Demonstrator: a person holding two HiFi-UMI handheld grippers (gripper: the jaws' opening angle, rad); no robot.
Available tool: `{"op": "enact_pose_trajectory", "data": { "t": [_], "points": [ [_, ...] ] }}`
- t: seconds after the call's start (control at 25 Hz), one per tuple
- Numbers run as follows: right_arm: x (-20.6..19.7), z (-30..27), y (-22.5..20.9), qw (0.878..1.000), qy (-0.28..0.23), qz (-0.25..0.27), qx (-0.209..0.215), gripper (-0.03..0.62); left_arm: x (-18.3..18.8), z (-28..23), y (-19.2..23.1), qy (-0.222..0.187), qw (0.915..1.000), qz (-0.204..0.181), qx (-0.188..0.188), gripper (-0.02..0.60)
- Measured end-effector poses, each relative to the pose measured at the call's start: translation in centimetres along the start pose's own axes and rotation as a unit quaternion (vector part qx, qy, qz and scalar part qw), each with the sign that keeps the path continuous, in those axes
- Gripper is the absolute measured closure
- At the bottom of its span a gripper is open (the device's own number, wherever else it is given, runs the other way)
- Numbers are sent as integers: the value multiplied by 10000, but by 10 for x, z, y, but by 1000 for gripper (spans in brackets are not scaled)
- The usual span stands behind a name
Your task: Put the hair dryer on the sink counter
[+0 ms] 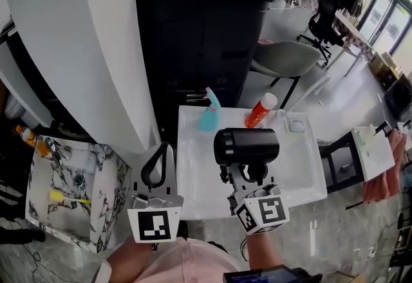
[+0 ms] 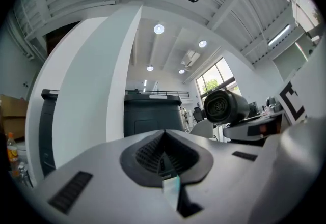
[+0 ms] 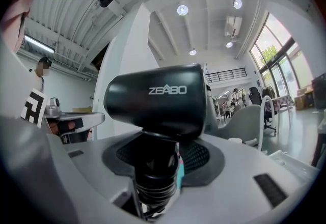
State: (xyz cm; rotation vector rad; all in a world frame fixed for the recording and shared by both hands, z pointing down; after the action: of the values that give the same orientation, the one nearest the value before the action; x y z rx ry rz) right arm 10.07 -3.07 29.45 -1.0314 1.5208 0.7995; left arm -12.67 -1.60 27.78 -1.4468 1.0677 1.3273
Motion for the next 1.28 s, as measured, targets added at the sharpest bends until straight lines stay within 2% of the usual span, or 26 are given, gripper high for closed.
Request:
{"op": "enact_pose_trajectory", "data": {
  "t": [0.24,0.56,0.88,1.28],
  "points": [
    [14,-19,-1,9998,-133,136,-82,390,7,-22,13,-175,9998,-37,-105,572],
    [8,-36,-8,9999,57,144,-67,390,4,-38,17,-118,9999,7,-71,571],
    [-10,-50,-18,9988,493,61,47,390,-5,-54,13,197,9997,101,-38,572],
    [-67,-59,-23,9905,1330,-326,138,390,-37,-55,6,818,9965,174,-8,571]
  ]
}}
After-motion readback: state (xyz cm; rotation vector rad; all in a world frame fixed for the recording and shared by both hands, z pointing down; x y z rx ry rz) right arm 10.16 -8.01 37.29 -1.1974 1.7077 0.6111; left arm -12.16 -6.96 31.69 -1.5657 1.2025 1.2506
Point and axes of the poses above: the fingertips, and each gripper's own axes: z backward along the fingers, y to its left, x out of its top, the point moved 10 cm from there along z, backward along the fingers, and after that the axes turned 11 degrees about y, right-handed, at the moved point
